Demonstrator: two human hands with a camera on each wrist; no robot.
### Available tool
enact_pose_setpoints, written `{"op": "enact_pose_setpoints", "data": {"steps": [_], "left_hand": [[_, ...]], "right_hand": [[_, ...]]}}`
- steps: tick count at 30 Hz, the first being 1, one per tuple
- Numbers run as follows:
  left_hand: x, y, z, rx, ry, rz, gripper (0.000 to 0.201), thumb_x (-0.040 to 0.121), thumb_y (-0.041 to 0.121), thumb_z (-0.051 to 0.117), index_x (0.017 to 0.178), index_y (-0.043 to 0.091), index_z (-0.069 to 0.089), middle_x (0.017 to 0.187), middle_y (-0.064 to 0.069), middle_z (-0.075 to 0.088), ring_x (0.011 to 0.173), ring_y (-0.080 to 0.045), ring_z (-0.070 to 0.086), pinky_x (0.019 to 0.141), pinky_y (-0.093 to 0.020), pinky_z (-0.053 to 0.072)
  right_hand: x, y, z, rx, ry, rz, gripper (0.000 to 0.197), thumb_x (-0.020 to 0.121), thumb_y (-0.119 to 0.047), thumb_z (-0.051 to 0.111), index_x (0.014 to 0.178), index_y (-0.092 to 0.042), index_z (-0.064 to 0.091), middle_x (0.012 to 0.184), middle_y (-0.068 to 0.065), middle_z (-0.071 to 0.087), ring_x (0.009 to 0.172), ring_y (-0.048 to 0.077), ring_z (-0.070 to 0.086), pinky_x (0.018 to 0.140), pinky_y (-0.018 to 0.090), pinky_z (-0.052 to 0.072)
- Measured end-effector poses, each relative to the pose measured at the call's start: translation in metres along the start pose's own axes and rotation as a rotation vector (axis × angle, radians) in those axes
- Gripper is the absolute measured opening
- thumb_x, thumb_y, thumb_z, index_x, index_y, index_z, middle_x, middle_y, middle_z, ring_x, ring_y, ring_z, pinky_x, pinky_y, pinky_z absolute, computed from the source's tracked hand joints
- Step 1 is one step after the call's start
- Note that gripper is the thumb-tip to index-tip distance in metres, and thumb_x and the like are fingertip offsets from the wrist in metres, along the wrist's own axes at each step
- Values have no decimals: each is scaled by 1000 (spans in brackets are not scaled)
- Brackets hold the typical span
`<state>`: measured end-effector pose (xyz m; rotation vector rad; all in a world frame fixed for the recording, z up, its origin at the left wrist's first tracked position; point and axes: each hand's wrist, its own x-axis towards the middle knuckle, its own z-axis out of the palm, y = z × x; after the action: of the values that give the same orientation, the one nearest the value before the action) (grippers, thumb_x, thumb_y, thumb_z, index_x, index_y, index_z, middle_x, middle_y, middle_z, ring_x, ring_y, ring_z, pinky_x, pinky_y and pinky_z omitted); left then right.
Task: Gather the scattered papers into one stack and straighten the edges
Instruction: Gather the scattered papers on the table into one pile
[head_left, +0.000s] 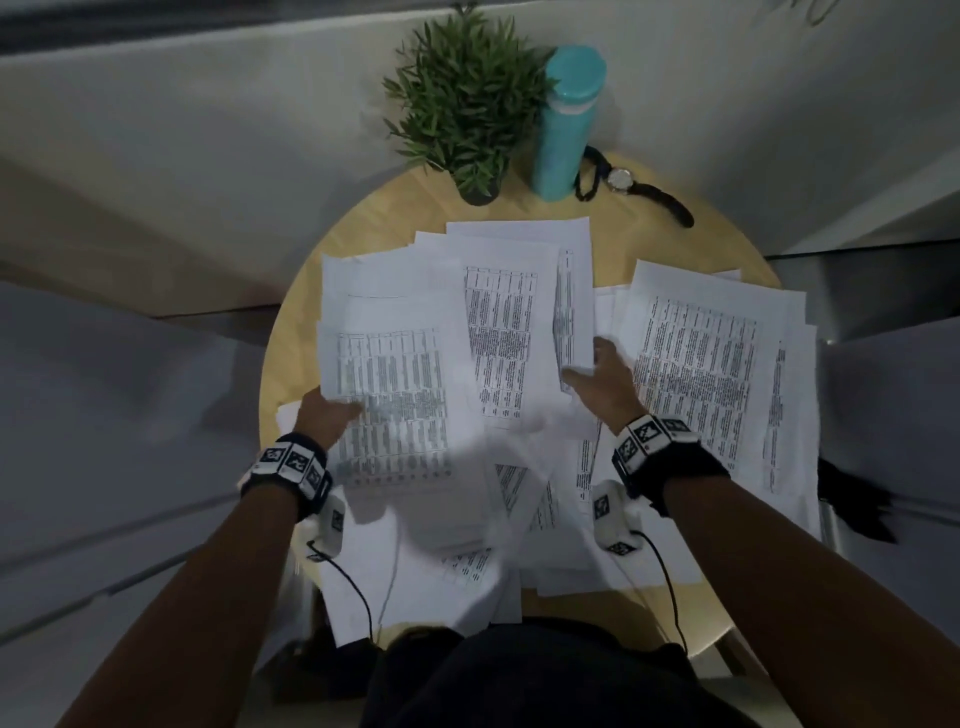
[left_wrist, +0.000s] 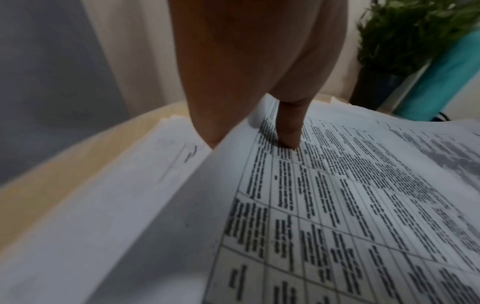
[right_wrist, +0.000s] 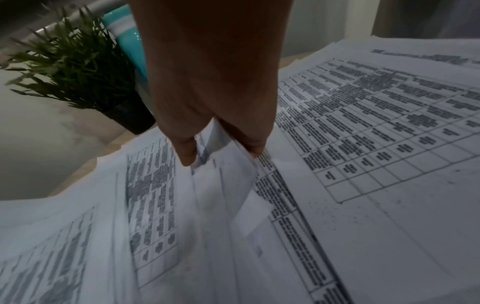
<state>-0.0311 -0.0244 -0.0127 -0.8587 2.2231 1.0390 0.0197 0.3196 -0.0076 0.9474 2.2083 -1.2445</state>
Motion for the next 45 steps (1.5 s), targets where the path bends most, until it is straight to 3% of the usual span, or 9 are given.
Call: {"op": "enact_pose_setpoints", "data": {"steps": [7,11,15,21,32,36,40,43,45], "left_hand": [[0,-11,11,-88,-59,-38,73,81,22,79,138,-6,44,139,-20,53,129,-37,49,107,-44,38],[4,-17,13,-106,-60,-74,54,81,18,79,122,-4,52,104,-11,60,100,-27,58,93,-35,40],[-3,-17,16,-128,-30,-93,39,84,15,75,112,-3,54,95,-7,60,120,-33,53,91,-32,37],[-29,-13,20,-31,-68,-19,81,85,22,74,148,0,29,153,-19,37,139,-36,38,114,-44,33],[-51,10,37,85,-73,137,49,92,9,60,139,4,47,133,-14,59,101,-25,60,82,-25,42],[-60,15,46,-31,-149,69,72,87,13,72,145,-5,34,143,-19,47,133,-35,45,104,-36,39],[-9,-22,72,-174,-269,-35,127,38,64,85,137,-5,46,134,-23,58,120,-34,59,104,-45,47],[-31,-11,65,-220,-275,-44,95,70,49,76,143,-1,41,146,-18,47,134,-34,46,110,-36,34],[-64,4,55,-294,-314,-52,80,87,53,61,150,10,35,154,-10,36,144,-30,31,114,-40,23]], "right_hand": [[-1,-13,6,-92,-4,8,66,93,-36,57,146,-4,33,149,17,41,136,32,40,109,36,33],[-9,-7,-16,-36,118,-31,54,97,-26,52,142,-1,38,145,17,46,135,32,42,105,30,33],[-14,11,-43,-63,124,2,61,95,-21,55,148,-7,29,152,16,35,139,32,37,110,34,31],[-44,22,-84,-83,258,-171,37,95,-12,44,131,-8,40,111,22,62,73,24,57,59,25,43],[-96,-28,-165,-66,434,-496,34,94,-16,52,128,-15,51,113,8,62,99,15,55,83,24,38],[-92,-28,-147,-59,393,-474,41,93,-21,54,132,-7,50,120,12,61,105,22,58,83,21,39],[-73,-10,-90,-61,222,-333,38,96,-16,53,131,-4,50,121,21,63,96,28,62,71,20,40],[-58,13,-47,-17,103,-199,59,93,-44,55,138,-6,45,125,19,60,94,20,56,77,34,46],[-53,24,-24,-27,3,-104,48,96,-26,55,138,-7,43,125,17,60,89,23,58,74,32,47]]}}
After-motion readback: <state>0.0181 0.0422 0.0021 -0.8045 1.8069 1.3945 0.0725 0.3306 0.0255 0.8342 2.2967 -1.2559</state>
